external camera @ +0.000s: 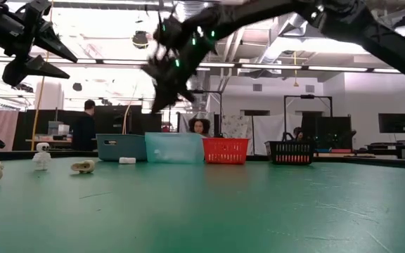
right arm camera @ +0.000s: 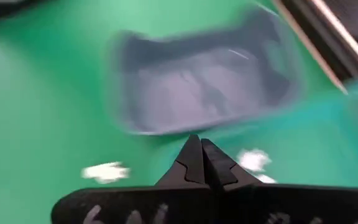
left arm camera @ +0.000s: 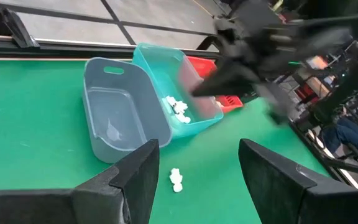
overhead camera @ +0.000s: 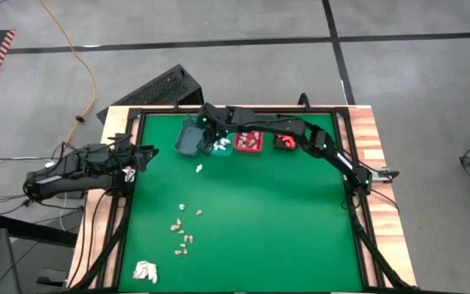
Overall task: Sort Halloween decoration
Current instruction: Put the white skeleton toy into the light blue bin
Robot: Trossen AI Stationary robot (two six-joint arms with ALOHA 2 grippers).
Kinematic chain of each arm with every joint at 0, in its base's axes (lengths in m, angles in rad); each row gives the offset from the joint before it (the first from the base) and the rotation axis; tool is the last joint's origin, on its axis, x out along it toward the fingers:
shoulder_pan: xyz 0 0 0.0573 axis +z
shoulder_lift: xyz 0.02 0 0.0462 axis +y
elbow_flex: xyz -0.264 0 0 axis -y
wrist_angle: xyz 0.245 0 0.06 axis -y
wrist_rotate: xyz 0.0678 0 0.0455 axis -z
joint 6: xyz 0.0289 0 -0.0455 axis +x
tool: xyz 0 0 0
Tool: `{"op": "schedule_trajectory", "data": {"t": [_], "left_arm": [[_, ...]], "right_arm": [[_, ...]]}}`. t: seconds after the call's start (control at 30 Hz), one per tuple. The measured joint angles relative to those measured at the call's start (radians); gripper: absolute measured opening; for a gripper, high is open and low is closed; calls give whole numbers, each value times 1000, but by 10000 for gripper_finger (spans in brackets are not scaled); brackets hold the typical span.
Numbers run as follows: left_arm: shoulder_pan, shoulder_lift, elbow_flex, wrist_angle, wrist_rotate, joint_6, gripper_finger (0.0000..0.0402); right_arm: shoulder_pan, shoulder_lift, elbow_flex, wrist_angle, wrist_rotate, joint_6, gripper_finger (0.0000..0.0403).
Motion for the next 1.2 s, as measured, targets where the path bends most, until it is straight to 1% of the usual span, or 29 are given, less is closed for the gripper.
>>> {"op": "schedule_trajectory", "data": {"t": [0.17, 0.27, 0.4, 0.47, 0.53, 0.6, 0.8, 0.9, 0.97, 1.03, 1.2], "left_arm": [[0, 0, 0, -1, -3, 2, 210], [0, 0, 0, -2, -8, 2, 210], [0, 0, 0, -14, -7, 3, 210], [0, 0, 0, -24, -10, 3, 210], [0, 0, 0, -32, -30, 3, 210], [0, 0, 0, -34, -51, 3, 210], [0, 0, 0, -38, -72, 2, 210], [0, 0, 0, -39, -72, 1, 210], [0, 0, 0, -39, -73, 1, 210], [0, 0, 0, -40, -74, 1, 210], [0, 0, 0, -49, -74, -1, 210]], "right_arm": [[85, -28, 2, 84, -172, -210, 0], [118, -28, -10, 73, -201, -291, 0], [118, -26, -72, 100, -216, -333, 1], [116, -24, -82, 86, -216, -384, 10], [119, -24, -82, 93, -216, -443, 29], [124, -26, -81, 100, -216, -469, 56], [121, -13, -80, 121, -209, -469, 154], [114, 17, -80, 131, -208, -437, 191], [116, 48, -81, 162, -208, -423, 204], [120, 75, -82, 162, -205, -408, 210], [110, 119, -81, 189, -175, -392, 206]]}}
